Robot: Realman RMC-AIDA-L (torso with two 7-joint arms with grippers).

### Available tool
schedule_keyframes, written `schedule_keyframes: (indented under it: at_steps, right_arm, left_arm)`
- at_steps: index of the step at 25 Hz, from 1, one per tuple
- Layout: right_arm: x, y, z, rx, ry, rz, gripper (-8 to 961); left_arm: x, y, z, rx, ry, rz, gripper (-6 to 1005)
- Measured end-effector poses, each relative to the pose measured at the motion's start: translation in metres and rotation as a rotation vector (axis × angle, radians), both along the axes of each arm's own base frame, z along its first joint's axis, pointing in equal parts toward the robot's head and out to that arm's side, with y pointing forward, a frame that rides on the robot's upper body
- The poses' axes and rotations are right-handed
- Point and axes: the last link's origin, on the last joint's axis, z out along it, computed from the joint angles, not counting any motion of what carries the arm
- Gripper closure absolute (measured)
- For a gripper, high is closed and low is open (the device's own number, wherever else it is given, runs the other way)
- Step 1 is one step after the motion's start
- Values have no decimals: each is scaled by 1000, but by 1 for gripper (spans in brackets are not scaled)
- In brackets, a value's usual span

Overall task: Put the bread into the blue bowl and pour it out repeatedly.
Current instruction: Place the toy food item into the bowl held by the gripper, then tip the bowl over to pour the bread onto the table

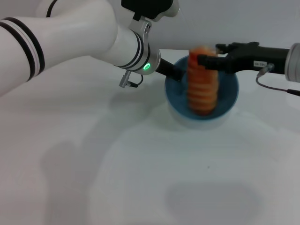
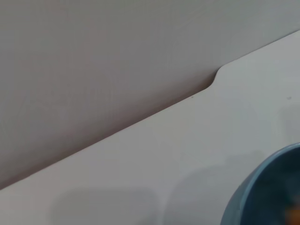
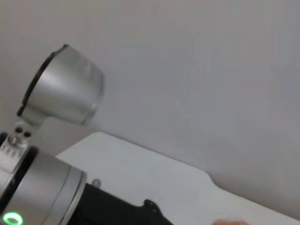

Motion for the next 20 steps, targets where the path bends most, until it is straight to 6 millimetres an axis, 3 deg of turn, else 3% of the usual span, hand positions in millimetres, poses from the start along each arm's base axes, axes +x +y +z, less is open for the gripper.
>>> schedule_keyframes:
  at_steps: [6,12,15,20]
  right_arm:
    - [2,1,15,49,22,-4,204]
    - [7,4,68,242,21,40,204]
    - [19,4,95,318,27,26,204]
    - [56,-7,135,528,-76,94,204]
  left_arm:
    - [0,-1,-1,-2,-2,3,1001]
    - [-4,0,0,8,-3,9,1001]
    - [-6,1,1,21,-9,8,1001]
    - [-5,6,5,57,-17,-14,1001]
